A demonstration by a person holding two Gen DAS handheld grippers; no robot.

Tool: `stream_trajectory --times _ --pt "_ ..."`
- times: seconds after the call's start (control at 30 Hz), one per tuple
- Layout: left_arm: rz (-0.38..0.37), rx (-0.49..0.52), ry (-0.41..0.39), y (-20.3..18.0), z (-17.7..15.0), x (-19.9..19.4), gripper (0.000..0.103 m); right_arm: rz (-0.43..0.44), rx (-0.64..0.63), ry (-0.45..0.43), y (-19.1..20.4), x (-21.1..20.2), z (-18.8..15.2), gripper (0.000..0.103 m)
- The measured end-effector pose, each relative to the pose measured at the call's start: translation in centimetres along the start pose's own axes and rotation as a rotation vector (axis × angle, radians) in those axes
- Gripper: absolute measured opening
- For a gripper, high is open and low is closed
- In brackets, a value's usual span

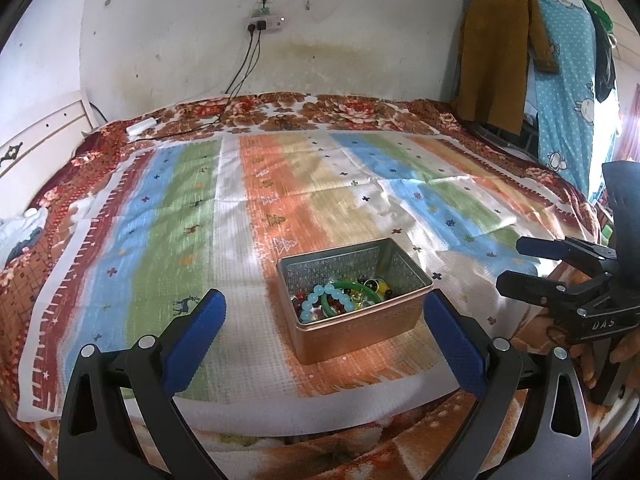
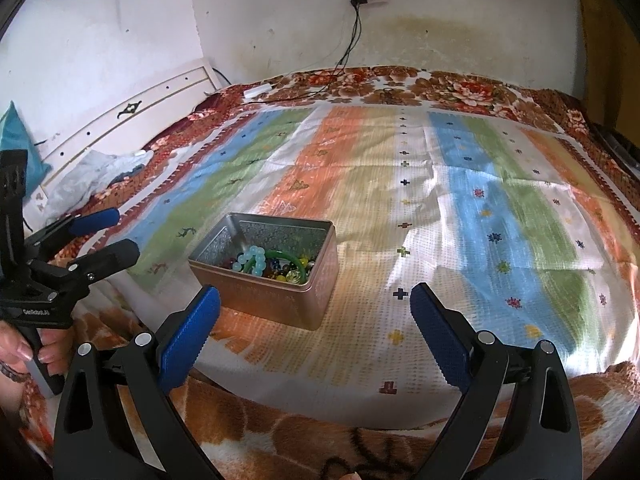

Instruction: Organize jewelry

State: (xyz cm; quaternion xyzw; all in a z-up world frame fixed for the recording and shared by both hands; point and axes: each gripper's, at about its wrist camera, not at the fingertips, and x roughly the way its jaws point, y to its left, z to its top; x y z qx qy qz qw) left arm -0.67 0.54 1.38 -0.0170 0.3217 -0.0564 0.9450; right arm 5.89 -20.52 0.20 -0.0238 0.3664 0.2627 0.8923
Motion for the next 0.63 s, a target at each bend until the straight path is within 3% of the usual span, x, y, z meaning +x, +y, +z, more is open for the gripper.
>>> stream_trajectory --times 0.63 --pt "0.006 -0.002 -0.001 0.11 -0.12 -0.01 0.097 -0.007 -0.012 0.002 0.05 0.11 0.06 0.096"
